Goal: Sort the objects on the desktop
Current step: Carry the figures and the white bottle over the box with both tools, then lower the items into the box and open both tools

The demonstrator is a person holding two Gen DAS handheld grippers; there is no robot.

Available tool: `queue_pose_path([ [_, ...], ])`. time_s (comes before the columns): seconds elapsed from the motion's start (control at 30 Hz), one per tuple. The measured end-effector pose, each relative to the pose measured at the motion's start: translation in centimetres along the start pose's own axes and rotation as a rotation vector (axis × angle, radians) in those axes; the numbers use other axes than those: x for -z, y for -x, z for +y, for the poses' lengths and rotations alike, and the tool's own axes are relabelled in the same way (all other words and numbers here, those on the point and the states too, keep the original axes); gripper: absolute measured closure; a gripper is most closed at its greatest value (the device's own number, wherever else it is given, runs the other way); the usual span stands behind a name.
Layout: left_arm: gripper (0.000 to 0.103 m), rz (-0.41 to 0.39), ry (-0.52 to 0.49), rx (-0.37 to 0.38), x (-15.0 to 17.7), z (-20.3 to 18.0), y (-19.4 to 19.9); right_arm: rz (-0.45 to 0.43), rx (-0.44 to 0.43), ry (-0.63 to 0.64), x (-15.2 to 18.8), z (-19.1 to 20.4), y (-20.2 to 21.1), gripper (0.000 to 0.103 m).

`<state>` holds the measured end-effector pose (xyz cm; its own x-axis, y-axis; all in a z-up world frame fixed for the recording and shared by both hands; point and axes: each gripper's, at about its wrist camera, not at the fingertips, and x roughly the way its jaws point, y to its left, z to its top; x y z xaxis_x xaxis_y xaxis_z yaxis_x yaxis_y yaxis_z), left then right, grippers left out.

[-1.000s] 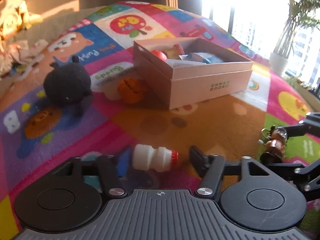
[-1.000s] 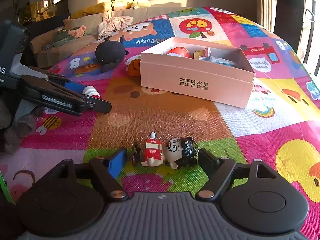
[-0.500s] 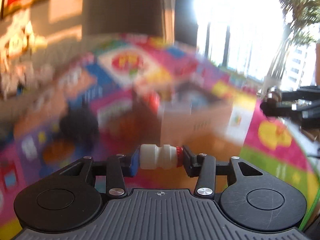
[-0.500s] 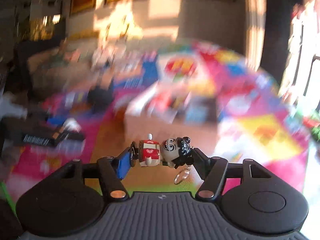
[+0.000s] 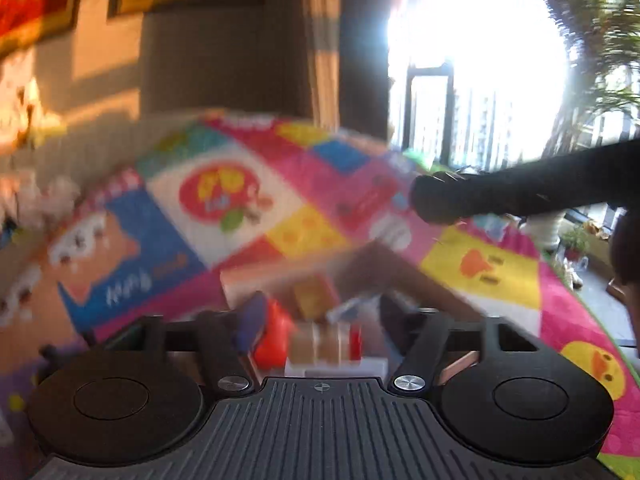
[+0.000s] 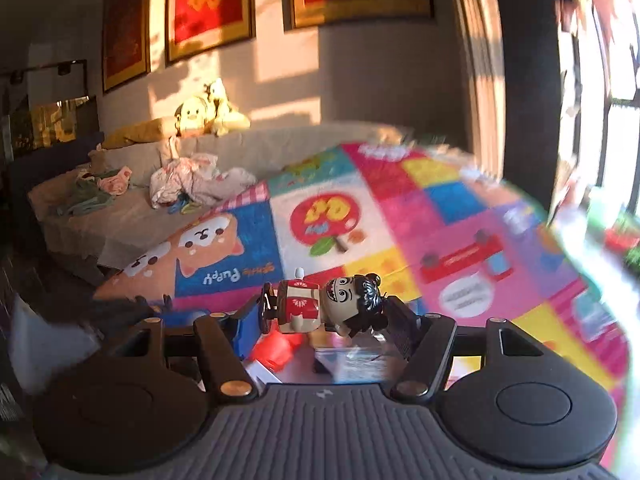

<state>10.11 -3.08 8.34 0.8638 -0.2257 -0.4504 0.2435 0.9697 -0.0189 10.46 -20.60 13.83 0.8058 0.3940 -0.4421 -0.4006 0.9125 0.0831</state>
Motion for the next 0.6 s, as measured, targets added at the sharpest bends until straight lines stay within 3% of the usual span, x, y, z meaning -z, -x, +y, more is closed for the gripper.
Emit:
queue_pose_path([
  [0.03,0.030,0.013,0.013,-0.003,0.4,0.5,-0.1,0.021,0.005,-0.021,-0.1,-0.3,-1.6,0.037],
  [0.1,0.016,0.020,0.015,0.006,1.9,1.3,0.9,0.035,0.035,-0.066,0.3,-0.7,-3.4,0.035],
  [0.13,0.014,0.024,0.008,-0.010,2.9,1.7,1.7,0.042,0.030,-0.083,0.7,-0.9,-3.8,0.031],
  [0.23,0.014,0.064,0.014,-0.035,5.8,3.2,3.3,0.044,0.026,-0.093,2.7,-1.3,-3.8,0.021],
  [0.37,0.014,0.128,0.082,-0.070,9.0,5.6,4.5,0.072,0.078,-0.014,5.2,-0.2,-3.6,0.021],
  [0.5,0.017,0.144,0.151,-0.111,9.9,7.6,5.0,0.091,0.097,0.099,7.5,2.0,-2.7,0.019],
  [0.6,0.022,0.118,0.162,-0.096,9.1,8.3,4.2,0.098,0.082,0.157,9.1,3.8,-1.3,0.019],
])
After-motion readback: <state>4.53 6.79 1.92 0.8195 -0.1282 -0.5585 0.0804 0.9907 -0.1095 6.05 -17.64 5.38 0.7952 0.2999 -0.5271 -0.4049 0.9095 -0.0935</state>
